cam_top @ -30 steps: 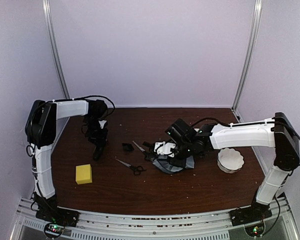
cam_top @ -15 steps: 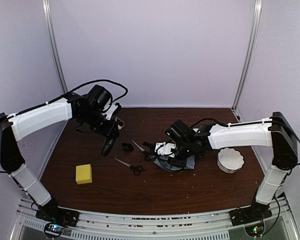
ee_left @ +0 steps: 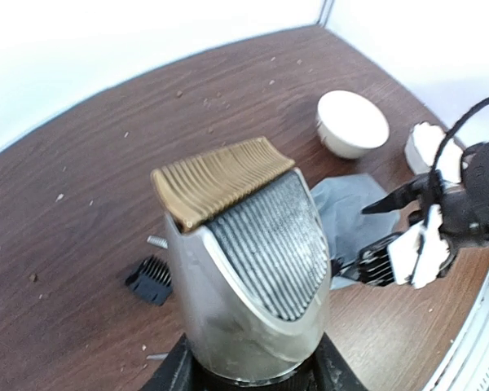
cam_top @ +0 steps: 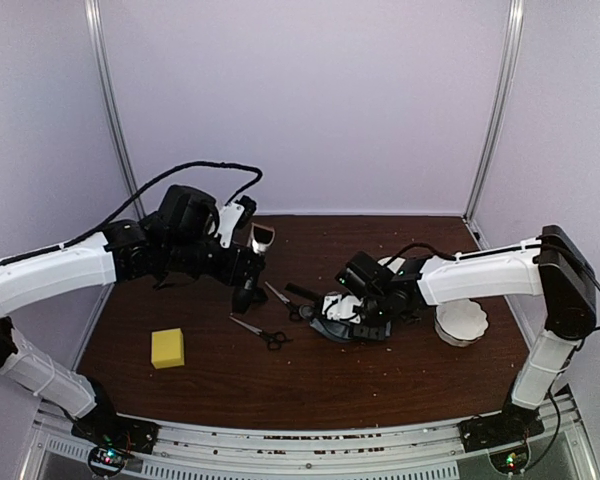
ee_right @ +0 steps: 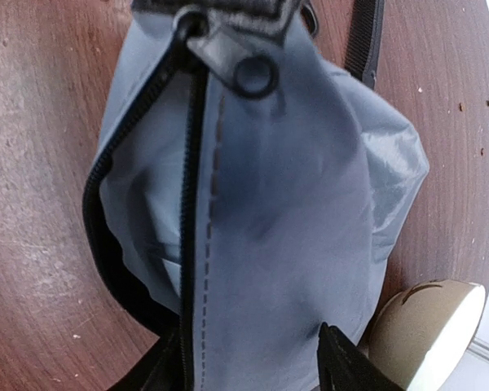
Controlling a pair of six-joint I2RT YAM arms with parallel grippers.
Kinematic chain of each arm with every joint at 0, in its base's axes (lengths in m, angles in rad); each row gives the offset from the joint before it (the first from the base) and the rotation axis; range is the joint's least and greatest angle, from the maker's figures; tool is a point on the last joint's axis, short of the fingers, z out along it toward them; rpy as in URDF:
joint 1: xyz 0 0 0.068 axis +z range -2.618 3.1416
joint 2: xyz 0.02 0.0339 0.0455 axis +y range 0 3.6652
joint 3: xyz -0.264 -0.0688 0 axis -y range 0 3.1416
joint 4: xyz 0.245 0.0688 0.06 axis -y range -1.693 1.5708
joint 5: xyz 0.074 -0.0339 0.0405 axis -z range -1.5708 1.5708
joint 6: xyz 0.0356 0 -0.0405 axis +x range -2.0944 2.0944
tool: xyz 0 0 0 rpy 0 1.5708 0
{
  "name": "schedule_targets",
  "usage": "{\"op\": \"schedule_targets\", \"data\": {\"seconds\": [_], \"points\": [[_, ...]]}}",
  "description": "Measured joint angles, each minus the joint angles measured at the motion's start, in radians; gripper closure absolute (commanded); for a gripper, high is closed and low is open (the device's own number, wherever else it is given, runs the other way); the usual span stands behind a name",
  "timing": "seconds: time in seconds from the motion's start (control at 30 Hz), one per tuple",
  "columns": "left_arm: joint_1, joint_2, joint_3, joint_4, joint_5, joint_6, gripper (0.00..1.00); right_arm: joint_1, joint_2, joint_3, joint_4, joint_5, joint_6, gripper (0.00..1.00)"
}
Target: Sort the hair-cutting tools
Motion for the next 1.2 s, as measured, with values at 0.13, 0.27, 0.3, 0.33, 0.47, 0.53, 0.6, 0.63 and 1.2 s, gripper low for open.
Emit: {"op": "schedule_targets", "data": {"seconds": [0.13,0.27,0.3,0.33,0.47,0.53,0.6,0.63,1.2], "points": [[-0.046,-0.018,-0.021,0.079,-0.002,0.011,1.00,-0.005,0.000,-0.031,0.012,0.027,0.007,0.81],[-0.096,-0.045,-0.047,0.160,-0.007,0.041,1.00,-0.028,0.000,-0.028,0.013,0.033,0.014,1.00],[-0.108,-0.056,-0.060,0.182,-0.011,0.050,1.00,-0.035,-0.002,-0.025,0.012,0.027,0.015,1.00],[-0.125,-0.073,-0.080,0.213,-0.013,0.065,1.00,-0.045,-0.005,-0.020,0.004,0.022,0.018,1.00],[-0.177,-0.130,-0.156,0.321,0.005,0.127,1.00,-0.064,-0.047,0.032,-0.072,-0.034,0.019,1.00],[-0.208,-0.154,-0.182,0.367,0.026,0.166,1.00,-0.066,-0.079,0.071,-0.121,-0.076,0.022,1.00],[-0.241,-0.164,-0.191,0.410,0.054,0.211,1.00,-0.066,-0.108,0.116,-0.171,-0.127,0.025,1.00],[-0.257,-0.166,-0.191,0.431,0.071,0.235,1.00,-0.066,-0.121,0.141,-0.199,-0.156,0.027,1.00],[-0.407,0.040,-0.007,0.537,0.391,0.567,1.00,-0.053,-0.136,0.257,-0.451,-0.541,0.062,1.00]]}}
